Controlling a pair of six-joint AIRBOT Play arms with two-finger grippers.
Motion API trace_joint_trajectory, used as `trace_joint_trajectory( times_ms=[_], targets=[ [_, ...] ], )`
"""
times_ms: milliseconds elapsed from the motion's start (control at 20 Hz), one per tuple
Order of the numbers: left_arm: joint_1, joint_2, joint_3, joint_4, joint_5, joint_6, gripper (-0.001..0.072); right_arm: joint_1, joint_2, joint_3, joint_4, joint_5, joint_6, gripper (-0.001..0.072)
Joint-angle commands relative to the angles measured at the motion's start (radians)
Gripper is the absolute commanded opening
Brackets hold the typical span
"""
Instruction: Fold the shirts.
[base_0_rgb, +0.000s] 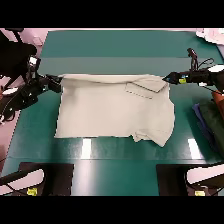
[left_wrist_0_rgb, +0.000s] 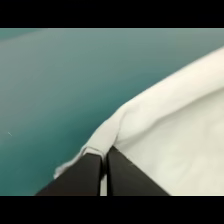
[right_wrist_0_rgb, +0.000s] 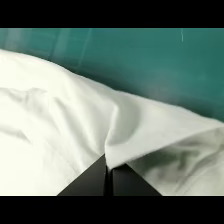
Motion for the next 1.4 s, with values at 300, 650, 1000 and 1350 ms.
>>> trace_joint_trajectory(
  times_ms=[300,650,1000,1350],
  targets=[
    [0.0,0.074,0.0,0.685,-0.194,-0.645,0.0022,-0.017,0.043,0.001,-0.155,0.253,0.134,0.0022],
    [0.0,0.105,0.002,0.845,-0.232,-0.741,0.0021,-0.081,0.046,0.001,-0.157,0.415,0.159,0.0022],
    [0.0,0.109,0.002,0.861,-0.191,-0.738,0.0022,-0.094,0.045,-0.103,-0.157,0.35,0.14,0.0022],
    [0.0,0.075,-0.032,0.887,-0.165,-0.713,0.0023,-0.095,0.044,-0.219,-0.156,0.228,0.086,0.0022]
  ],
)
